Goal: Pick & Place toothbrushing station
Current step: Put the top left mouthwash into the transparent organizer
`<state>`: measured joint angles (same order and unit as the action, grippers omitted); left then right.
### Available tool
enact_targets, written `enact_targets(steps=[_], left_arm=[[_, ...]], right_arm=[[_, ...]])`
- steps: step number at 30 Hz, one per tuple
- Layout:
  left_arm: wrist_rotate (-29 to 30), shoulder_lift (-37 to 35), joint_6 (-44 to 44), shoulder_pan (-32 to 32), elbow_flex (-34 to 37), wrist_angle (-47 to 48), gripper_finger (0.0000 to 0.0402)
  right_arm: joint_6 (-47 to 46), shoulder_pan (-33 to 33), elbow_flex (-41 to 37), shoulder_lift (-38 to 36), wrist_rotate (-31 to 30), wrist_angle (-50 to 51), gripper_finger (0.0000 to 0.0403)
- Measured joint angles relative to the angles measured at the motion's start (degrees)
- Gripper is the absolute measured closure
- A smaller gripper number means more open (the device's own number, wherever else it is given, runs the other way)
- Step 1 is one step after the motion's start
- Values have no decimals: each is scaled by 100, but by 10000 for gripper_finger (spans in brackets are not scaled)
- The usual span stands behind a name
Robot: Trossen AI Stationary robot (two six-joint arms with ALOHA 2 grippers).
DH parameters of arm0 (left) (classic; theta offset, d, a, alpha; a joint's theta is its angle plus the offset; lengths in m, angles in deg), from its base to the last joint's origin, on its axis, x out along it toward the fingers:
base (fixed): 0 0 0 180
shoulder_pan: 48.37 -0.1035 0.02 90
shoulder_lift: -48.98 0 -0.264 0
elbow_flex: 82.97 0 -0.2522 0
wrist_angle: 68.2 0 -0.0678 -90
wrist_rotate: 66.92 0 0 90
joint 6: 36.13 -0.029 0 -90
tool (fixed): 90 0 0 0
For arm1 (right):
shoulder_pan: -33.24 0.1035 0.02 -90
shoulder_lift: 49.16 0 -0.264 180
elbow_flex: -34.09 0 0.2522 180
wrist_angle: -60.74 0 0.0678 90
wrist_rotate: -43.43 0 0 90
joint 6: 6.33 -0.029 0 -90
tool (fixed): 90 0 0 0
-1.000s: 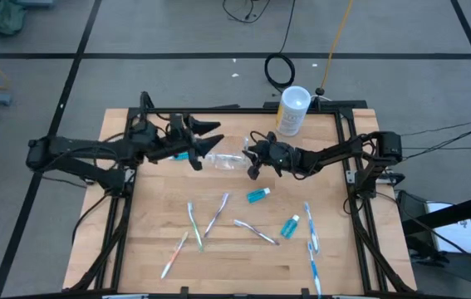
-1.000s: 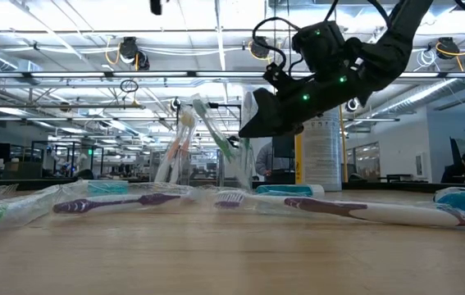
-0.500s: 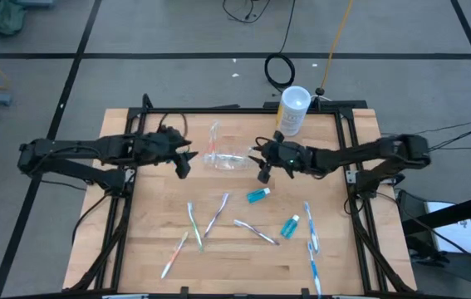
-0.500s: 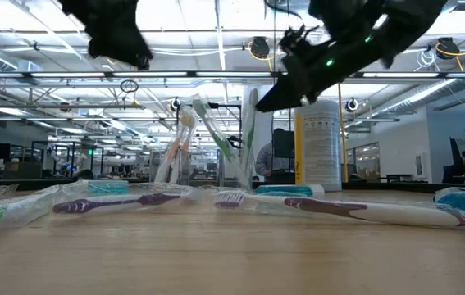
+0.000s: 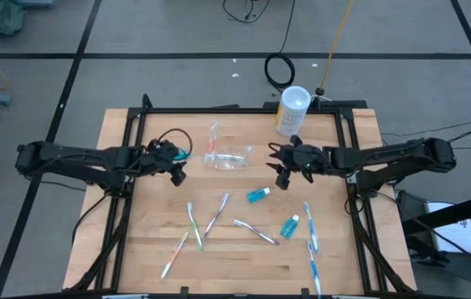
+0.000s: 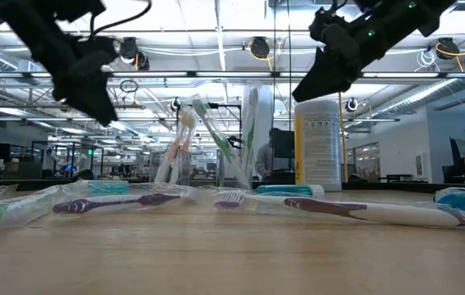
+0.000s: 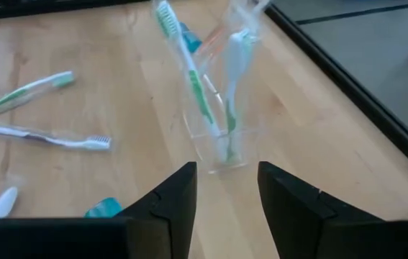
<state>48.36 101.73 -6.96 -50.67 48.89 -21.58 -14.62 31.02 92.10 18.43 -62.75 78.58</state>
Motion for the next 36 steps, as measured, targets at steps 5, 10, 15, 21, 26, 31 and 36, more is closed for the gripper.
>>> enact_targets(steps=[5,10,15,21,26,31,36], left_arm=[[-80,-675,142,-281,597,-146,183],[-175,-1050,317,-699,1098,-399,183],[-192,-1016,755,-1370,1479,-462,183],[-740,-902,454,-2189,1876,-949,183],[-1138,-894,12,-2657,2031,-1710,183],[-1636,-894,-342,-2912,2326,-2245,183],[-1969,-892,-490,-2956,2893,-2714,183]], right_arm=[[-2,86,0,0,0,64,264],[12,82,0,0,-9,53,264],[37,70,0,2,-11,48,267],[70,70,0,2,-13,33,268],[107,68,0,2,-15,26,268],[144,70,0,2,-15,26,268],[144,72,0,2,-11,28,268]])
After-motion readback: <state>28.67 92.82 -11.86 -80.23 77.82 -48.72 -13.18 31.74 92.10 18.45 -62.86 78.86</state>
